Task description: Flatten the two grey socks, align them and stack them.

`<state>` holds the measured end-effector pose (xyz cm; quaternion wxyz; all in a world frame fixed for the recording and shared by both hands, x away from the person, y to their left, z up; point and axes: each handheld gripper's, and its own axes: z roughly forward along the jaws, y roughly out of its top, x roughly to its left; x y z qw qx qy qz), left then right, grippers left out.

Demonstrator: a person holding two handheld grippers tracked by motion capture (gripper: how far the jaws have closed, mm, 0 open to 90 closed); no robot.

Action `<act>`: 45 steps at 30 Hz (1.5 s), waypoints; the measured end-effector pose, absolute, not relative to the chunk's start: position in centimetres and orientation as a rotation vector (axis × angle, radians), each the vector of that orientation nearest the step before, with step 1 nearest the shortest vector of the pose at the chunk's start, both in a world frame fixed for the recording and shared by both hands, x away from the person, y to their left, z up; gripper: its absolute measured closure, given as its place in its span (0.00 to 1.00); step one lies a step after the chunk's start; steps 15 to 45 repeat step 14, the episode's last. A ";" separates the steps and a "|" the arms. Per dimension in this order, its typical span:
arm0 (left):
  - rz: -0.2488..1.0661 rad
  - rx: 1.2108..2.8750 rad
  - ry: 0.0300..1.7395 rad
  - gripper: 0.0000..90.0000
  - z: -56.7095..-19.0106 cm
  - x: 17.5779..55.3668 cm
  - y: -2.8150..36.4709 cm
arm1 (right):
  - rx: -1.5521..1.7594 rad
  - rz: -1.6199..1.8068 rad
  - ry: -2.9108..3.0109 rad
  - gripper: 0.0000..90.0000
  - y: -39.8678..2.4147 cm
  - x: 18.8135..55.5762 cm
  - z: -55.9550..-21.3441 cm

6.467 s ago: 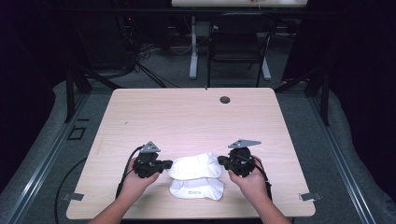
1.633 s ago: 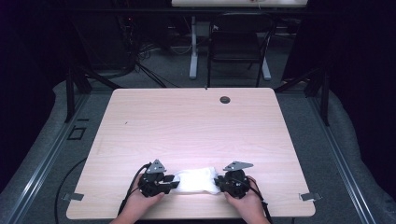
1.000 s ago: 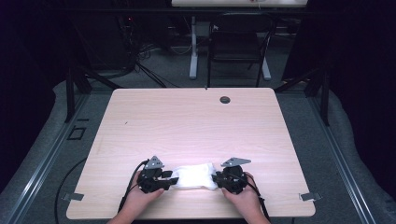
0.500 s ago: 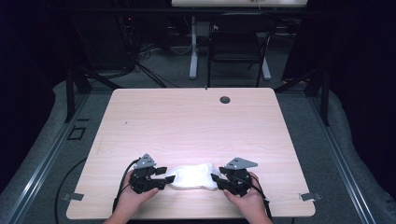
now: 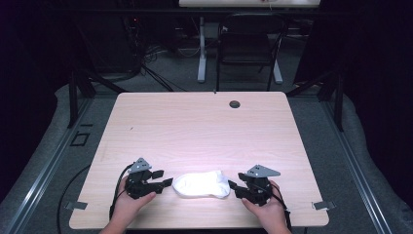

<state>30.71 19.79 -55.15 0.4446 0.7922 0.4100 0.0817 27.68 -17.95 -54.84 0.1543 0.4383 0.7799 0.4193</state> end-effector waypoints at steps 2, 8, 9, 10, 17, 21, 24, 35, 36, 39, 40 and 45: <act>0.207 1.952 1.032 0.51 -55.2 30.9 20.3 | 1.260 1.188 2.225 0.55 -18.2 27.8 -55.1; 0.220 1.929 1.073 0.50 -55.6 31.3 21.1 | 1.292 1.183 2.180 0.55 -18.6 27.9 -55.8; 0.222 1.934 1.073 0.50 -55.8 31.4 21.2 | 1.295 1.187 2.175 0.55 -18.6 28.0 -55.9; 0.220 1.932 1.083 0.50 -55.9 31.4 21.2 | 1.295 1.179 2.173 0.55 -18.8 28.0 -55.9; 0.214 1.948 1.077 0.50 -56.0 31.5 21.1 | 1.319 1.197 2.147 0.54 -19.0 28.2 -56.2; 0.214 1.948 1.077 0.50 -56.0 31.5 21.1 | 1.319 1.197 2.147 0.54 -19.0 28.2 -56.2; 0.214 1.948 1.077 0.50 -56.0 31.5 21.1 | 1.319 1.197 2.147 0.54 -19.0 28.2 -56.2; 0.214 1.948 1.077 0.50 -56.0 31.5 21.1 | 1.319 1.197 2.147 0.54 -19.0 28.2 -56.2; 0.214 1.948 1.077 0.50 -56.0 31.5 21.1 | 1.319 1.197 2.147 0.54 -19.0 28.2 -56.2; 0.214 1.948 1.077 0.50 -56.0 31.5 21.1 | 1.319 1.197 2.147 0.54 -19.0 28.2 -56.2; 0.214 1.948 1.077 0.50 -56.0 31.5 21.1 | 1.319 1.197 2.147 0.54 -19.0 28.2 -56.2; 0.214 1.948 1.077 0.50 -56.0 31.5 21.1 | 1.319 1.197 2.147 0.54 -19.0 28.2 -56.2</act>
